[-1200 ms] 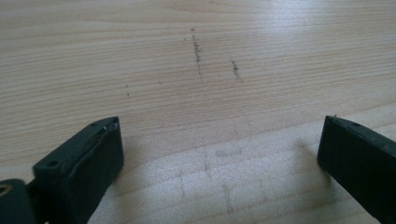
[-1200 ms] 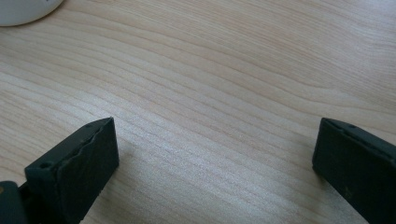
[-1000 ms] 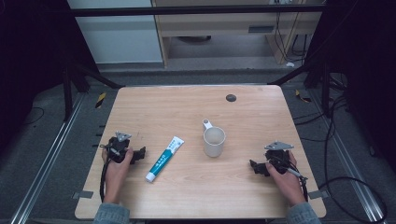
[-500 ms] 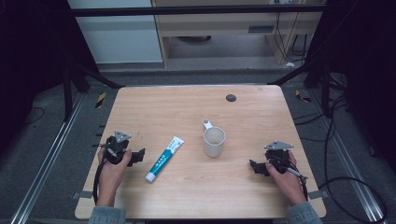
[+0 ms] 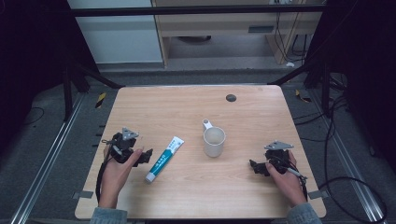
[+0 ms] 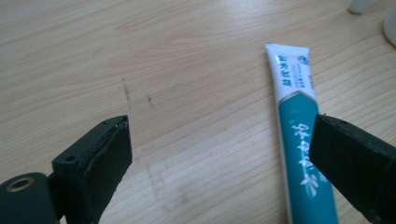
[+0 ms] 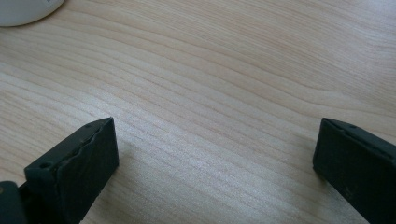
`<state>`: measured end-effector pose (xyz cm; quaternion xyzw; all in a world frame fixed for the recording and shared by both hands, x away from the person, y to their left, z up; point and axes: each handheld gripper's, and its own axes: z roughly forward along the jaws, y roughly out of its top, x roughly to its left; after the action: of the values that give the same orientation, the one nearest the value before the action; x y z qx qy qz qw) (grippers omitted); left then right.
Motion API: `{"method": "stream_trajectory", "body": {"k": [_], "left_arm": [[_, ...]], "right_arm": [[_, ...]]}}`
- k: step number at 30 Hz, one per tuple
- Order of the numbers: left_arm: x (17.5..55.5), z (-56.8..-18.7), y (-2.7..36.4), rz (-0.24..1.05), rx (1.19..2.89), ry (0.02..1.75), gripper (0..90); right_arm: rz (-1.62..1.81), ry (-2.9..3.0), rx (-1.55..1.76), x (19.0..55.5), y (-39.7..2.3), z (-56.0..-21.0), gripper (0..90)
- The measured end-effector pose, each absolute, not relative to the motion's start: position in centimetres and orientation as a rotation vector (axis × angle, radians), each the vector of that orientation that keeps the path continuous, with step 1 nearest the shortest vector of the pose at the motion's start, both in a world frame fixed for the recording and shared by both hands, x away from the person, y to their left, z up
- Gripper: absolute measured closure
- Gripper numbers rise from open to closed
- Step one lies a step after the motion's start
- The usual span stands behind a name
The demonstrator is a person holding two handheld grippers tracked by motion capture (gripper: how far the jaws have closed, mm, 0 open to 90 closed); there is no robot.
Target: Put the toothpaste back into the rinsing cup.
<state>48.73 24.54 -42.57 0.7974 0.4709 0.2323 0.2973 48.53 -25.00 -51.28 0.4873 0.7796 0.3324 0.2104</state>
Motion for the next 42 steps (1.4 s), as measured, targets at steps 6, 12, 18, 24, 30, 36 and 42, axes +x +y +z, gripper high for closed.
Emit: {"method": "stream_trajectory", "body": {"k": [6,12,18,24,30,36,42], "left_arm": [[49.0,-42.6,22.2,0.602,2.195,1.195,6.6],[49.7,-42.2,20.0,0.596,2.257,1.134,12.7],[50.9,-41.0,18.5,0.583,2.309,1.107,10.9],[51.6,-41.1,16.8,0.543,2.407,1.081,9.8],[53.2,-43.2,16.1,0.407,2.431,1.126,14.7],[54.0,-44.5,15.9,0.342,2.477,1.149,19.7],[54.9,-45.4,15.5,0.327,2.535,1.163,30.9]], "right_arm": [[0.924,2.167,1.355,48.5,-25.0,-51.3,0.5],[0.925,2.167,1.354,48.5,-25.0,-51.3,0.5],[0.924,2.168,1.354,48.5,-25.0,-51.3,0.4],[0.924,2.167,1.354,48.5,-25.0,-51.3,0.4],[0.925,2.167,1.354,48.5,-25.0,-51.3,0.4],[0.925,2.167,1.354,48.5,-25.0,-51.3,0.4],[0.924,2.168,1.354,48.5,-25.0,-51.3,0.4]]}}
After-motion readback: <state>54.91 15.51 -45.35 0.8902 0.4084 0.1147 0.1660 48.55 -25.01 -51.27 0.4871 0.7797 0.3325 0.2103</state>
